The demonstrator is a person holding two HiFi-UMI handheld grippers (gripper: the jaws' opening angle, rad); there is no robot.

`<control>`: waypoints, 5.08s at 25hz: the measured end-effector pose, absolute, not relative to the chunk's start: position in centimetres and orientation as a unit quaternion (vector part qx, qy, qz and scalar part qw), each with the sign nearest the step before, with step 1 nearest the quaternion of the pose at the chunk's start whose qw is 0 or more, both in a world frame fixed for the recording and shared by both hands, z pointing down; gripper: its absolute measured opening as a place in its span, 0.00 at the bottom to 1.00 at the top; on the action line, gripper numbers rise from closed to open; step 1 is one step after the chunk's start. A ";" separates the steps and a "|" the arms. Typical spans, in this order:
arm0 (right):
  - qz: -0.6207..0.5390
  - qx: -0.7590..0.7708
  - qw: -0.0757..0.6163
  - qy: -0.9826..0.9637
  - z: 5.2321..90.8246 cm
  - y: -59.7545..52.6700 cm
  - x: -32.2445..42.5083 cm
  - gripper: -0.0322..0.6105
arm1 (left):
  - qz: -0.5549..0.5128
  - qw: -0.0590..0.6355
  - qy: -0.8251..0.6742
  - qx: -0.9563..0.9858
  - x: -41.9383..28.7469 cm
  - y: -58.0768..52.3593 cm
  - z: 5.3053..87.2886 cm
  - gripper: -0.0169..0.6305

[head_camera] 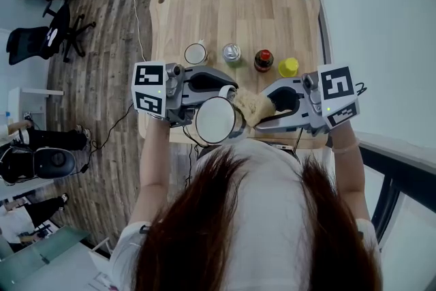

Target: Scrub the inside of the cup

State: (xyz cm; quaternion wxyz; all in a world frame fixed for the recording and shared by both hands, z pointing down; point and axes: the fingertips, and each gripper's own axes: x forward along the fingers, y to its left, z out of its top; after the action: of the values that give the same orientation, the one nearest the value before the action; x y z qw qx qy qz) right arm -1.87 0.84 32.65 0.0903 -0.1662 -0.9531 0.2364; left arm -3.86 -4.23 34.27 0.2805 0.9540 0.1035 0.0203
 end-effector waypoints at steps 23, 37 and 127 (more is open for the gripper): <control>0.234 -0.134 0.096 -0.958 32.9 -1.2 -1.8 0.26 | 0.006 0.290 0.091 0.953 -3.5 -5.7 34.6 0.09; 0.184 -0.058 0.139 -0.971 34.1 -2.9 -1.3 0.26 | 0.013 0.313 0.026 0.949 -3.7 -7.9 36.2 0.09; -0.045 0.353 0.239 -0.903 38.0 -11.7 -1.7 0.25 | -0.012 0.393 -0.457 0.798 -10.7 -17.3 41.3 0.09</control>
State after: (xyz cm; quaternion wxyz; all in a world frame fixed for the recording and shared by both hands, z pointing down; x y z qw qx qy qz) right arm -1.69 -11.66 38.04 0.2393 0.3531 -0.9033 -0.0454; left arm -10.69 -17.32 41.32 0.3929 0.7979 -0.4570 -0.0117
